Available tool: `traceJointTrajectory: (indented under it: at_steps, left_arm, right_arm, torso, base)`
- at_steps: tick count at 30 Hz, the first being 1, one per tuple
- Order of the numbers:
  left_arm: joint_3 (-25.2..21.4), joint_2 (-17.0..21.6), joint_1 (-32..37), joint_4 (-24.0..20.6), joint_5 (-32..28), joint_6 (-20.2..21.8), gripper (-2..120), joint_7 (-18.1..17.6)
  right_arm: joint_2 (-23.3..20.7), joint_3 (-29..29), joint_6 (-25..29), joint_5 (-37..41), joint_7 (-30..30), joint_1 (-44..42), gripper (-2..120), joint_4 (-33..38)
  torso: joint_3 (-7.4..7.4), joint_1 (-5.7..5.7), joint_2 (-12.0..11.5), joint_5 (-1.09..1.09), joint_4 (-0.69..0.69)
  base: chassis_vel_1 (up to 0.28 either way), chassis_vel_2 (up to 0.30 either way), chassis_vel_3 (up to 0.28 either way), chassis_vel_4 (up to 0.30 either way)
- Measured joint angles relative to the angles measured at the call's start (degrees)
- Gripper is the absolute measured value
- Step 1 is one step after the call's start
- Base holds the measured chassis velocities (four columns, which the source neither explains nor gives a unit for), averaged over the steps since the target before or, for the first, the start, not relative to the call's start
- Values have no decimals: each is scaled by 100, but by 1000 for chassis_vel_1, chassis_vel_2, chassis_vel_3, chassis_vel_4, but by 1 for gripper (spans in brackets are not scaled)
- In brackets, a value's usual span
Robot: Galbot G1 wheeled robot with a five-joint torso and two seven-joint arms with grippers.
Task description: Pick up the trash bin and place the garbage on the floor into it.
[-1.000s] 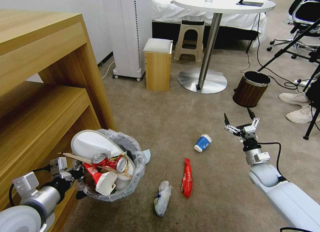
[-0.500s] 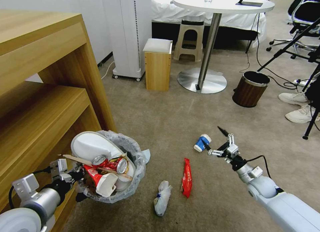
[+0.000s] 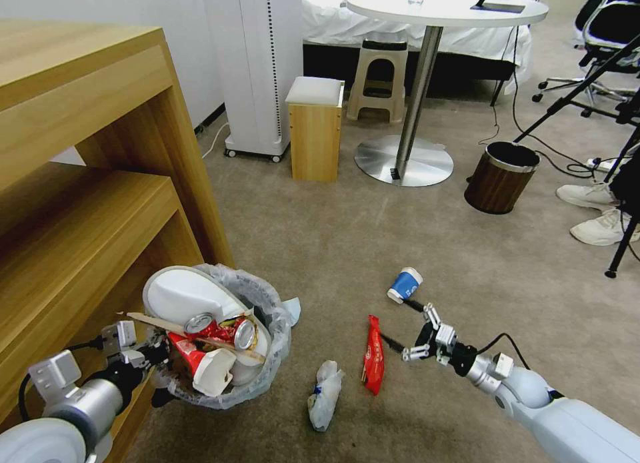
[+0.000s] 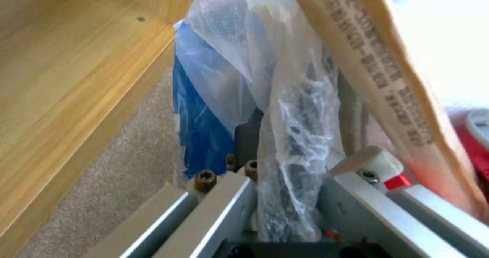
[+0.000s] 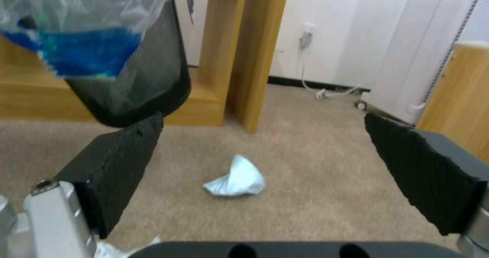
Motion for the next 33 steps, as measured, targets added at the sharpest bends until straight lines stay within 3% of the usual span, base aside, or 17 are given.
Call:
traceJointTrajectory:
  at_steps: [33]
  left_arm:
    - [-182, -23, 278, -247, -91, 6, 0, -70]
  right_arm:
    - [715, -2179, 1, 262, 55, 1064, 100, -1443]
  torso:
    - [0, 0, 0, 1, 1]
  base:
    - [0, 0, 0, 0]
